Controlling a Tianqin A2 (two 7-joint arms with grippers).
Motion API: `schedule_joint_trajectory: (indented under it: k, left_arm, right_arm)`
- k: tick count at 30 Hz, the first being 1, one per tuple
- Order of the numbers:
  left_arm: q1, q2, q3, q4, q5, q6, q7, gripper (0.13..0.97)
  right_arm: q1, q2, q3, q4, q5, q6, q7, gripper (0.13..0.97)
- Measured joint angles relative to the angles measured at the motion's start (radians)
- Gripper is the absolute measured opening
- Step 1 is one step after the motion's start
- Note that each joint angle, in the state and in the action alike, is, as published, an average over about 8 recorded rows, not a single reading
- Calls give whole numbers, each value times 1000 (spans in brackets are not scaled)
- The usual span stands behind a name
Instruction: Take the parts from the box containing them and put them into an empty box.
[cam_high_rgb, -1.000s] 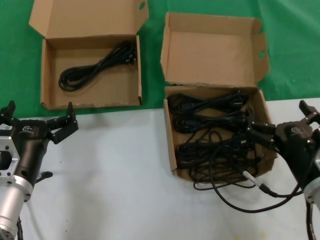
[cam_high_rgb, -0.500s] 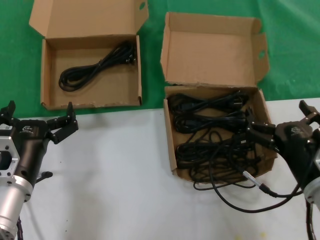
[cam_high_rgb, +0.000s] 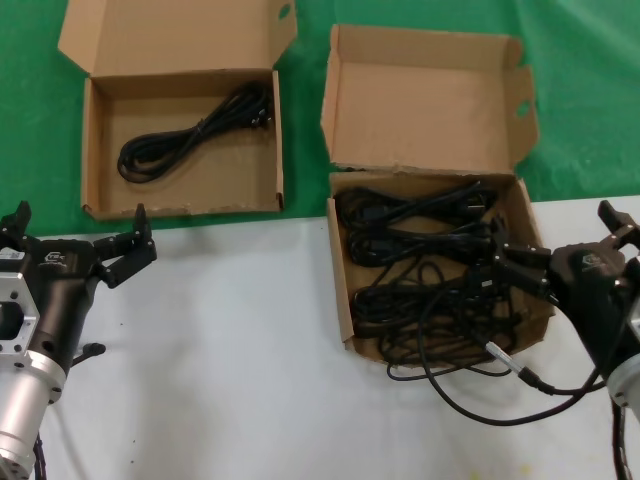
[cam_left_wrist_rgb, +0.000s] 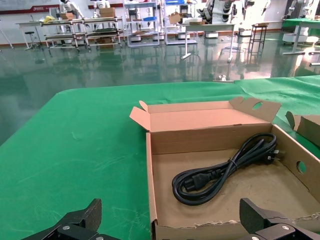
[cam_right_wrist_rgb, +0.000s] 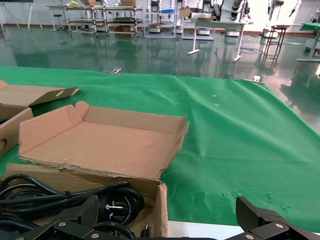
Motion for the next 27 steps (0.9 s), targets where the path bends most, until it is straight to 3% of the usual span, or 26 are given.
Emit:
schedule_joint_trajectory:
  k: [27]
  left_arm:
    - [0, 0, 0, 0, 0, 0, 0, 966]
  right_arm:
    - [0, 0, 0, 0, 0, 0, 0, 966]
